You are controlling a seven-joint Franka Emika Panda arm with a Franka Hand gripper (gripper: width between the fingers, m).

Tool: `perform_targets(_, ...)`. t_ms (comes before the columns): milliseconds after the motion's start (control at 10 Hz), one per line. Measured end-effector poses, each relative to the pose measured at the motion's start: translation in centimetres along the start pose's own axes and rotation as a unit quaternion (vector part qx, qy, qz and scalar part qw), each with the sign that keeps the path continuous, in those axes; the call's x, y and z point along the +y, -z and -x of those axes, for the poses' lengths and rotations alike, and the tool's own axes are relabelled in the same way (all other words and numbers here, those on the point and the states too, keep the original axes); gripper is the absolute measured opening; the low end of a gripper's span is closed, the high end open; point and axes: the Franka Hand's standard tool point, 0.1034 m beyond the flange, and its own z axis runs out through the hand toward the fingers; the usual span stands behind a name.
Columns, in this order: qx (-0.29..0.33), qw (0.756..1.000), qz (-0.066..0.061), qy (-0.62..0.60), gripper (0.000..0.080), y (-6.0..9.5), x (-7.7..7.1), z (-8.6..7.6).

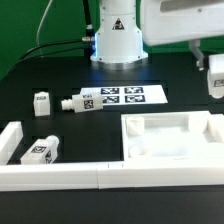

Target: Assemble square table

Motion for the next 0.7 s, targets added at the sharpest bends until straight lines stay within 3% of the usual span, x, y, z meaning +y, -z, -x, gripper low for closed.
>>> perform_targets(200, 0.063, 0.998, -0.01, 0.002, 0.0284, -0.3, -0.3, -0.7)
perform_targets(300, 0.112, 0.993, -0.014, 0.025, 0.0284, -0.2, 0.3, -1.4)
perform_targets(500, 0.178, 0.981, -0.006, 0.073, 0.0284, 1.4, 1.6, -3.9)
perform_targets(600, 0.237, 0.969, -0.015, 0.07, 0.0284, 2.2, 1.1, -5.0)
perform_targets(700, 0.27, 0.961, -0.026, 0.062, 0.0284, 1.8, 0.0, -4.3)
